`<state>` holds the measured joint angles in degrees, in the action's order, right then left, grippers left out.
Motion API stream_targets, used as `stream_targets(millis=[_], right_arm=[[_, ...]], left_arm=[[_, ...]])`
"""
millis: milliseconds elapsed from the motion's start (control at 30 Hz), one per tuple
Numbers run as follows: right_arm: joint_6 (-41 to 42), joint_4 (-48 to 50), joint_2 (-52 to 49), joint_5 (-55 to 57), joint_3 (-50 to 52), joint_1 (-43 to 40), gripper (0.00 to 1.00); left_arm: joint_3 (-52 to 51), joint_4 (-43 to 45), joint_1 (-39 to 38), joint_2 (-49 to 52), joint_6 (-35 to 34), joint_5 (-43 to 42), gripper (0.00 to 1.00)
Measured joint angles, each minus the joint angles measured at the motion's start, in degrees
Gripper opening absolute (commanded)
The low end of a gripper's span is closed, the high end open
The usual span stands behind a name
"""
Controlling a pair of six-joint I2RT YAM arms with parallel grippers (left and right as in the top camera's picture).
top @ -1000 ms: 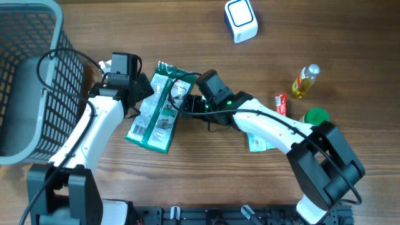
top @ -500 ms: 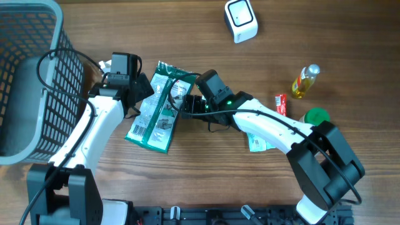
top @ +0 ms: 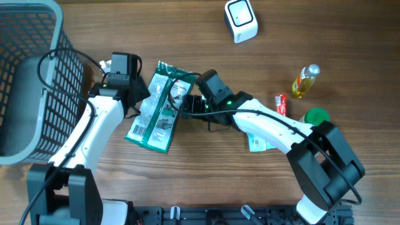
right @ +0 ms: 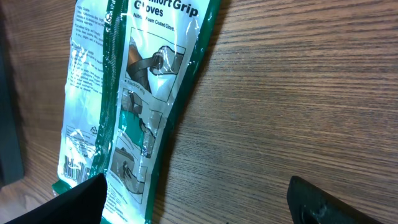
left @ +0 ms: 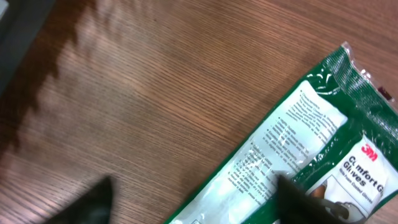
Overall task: Scan the item barcode
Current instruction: 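Lower left gripper onto the gloves pack's left edge to pin it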
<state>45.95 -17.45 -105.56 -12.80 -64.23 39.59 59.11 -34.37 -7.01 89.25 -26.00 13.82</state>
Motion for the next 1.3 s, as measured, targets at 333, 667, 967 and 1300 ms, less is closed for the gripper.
stream_targets(millis=[333,667,967,1300], right_arm=[[-0.15,-0.02,0.0,0.0,0.02,0.0,0.93],[-0.15,0.0,0.0,0.02,0.02,0.0,0.93],[-0.15,0.0,0.0,0.02,0.02,0.0,0.93],[-0.15,-1.81,0.0,0.2,0.02,0.02,0.93]], left_arm=[[0.0,-1.18,0.0,0.07,5.62,2.67,0.04],[0.0,4.28,0.0,9.35,9.7,2.86,0.04],[0.0,6.16,0.0,15.5,11.56,1.14,0.04],[0.92,1.4,0.13,15.52,11.89,-13.18,0.04]])
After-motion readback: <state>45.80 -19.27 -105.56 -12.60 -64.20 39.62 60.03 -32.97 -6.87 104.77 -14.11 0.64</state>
